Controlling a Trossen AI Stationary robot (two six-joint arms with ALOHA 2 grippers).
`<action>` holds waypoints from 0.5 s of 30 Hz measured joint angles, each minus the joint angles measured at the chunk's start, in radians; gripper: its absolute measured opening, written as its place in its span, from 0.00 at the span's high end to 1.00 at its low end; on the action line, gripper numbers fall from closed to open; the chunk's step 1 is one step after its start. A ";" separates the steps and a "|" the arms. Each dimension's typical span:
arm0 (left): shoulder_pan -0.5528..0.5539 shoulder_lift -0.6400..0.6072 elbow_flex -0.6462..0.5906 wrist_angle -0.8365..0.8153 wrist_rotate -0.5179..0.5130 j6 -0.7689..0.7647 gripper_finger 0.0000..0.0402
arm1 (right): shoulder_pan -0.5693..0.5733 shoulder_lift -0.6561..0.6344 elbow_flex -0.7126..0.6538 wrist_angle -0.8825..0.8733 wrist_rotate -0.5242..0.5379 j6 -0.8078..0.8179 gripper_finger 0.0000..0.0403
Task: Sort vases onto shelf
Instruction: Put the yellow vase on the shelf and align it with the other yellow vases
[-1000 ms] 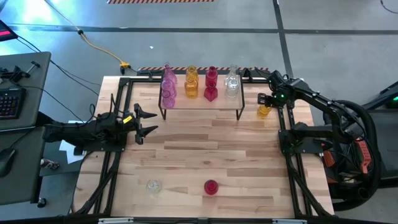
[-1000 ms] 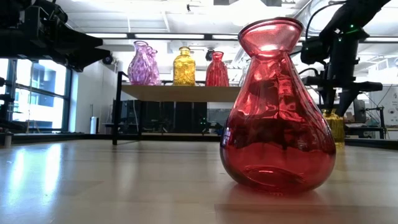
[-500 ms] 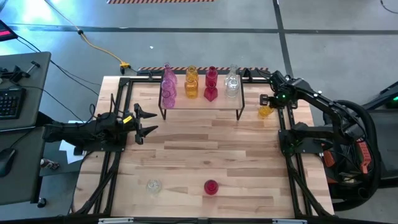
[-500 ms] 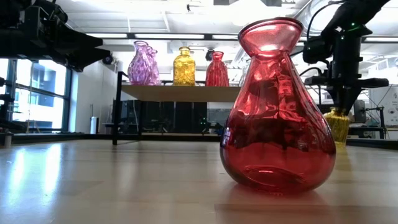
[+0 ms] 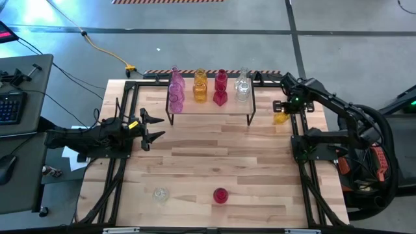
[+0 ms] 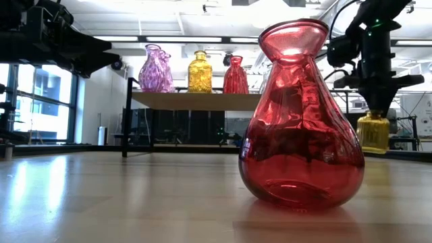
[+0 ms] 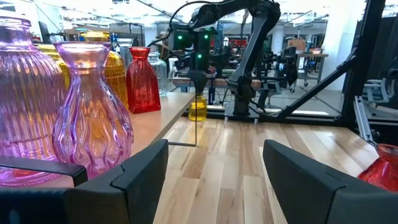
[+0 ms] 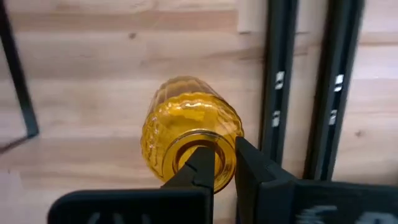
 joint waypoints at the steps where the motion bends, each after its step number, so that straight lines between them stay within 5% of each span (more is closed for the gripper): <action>1: 0.000 0.000 0.000 0.000 0.000 0.000 0.37 | 0.012 0.000 0.000 -0.007 -0.006 0.000 0.98; 15: 0.000 0.000 0.000 0.000 0.000 0.000 0.37 | 0.191 -0.004 0.271 -0.215 0.040 0.021 0.98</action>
